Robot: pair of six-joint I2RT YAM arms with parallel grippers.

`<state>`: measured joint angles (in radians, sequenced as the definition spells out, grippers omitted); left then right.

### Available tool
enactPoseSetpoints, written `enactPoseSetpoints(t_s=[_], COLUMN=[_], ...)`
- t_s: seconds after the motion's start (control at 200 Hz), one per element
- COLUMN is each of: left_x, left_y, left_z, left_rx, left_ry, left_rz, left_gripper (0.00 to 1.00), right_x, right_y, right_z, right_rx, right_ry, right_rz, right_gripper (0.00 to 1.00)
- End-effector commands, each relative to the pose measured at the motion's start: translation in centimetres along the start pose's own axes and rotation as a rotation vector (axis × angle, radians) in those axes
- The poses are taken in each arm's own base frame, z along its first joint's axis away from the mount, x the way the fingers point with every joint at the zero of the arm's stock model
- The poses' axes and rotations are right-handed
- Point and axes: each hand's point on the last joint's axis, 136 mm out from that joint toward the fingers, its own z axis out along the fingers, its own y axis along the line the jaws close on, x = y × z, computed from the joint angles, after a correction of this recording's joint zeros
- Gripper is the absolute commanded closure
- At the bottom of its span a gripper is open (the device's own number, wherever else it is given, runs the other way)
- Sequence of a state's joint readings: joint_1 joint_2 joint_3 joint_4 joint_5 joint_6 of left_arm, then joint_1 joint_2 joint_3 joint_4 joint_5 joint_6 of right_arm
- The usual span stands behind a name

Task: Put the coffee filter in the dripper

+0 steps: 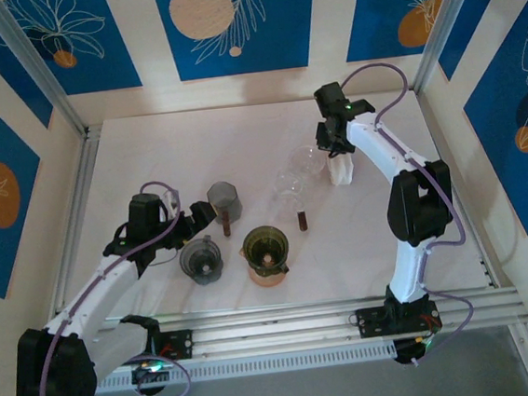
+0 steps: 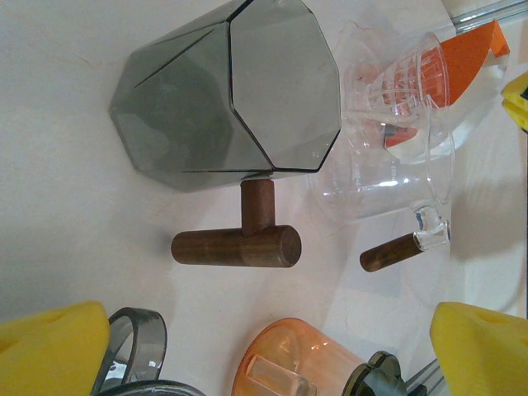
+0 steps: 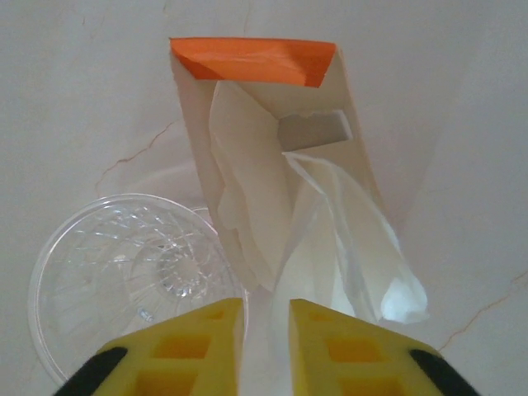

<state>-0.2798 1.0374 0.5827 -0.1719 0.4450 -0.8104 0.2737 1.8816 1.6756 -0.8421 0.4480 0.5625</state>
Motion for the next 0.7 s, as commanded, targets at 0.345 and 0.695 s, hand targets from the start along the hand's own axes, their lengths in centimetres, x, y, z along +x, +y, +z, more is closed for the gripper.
enactPoseSetpoints(t_s=[0.345,0.695], left_x=[-0.4,-0.6], left_y=[-1.5,-1.5], left_z=[-0.2,0.0], left_rx=[0.035,0.03], left_ry=[-0.003,0.002], left_rz=[0.006,0.012], left_gripper=[0.0,0.0], right_x=[-1.7,-2.4], right_y=[-1.0,-1.8], right_z=[-3.9,-1.4], right_rx=[0.023,0.137], right_ry=[-0.099,-0.067], right_rz=[-0.024,-0.082], right_gripper=[0.62,0.67])
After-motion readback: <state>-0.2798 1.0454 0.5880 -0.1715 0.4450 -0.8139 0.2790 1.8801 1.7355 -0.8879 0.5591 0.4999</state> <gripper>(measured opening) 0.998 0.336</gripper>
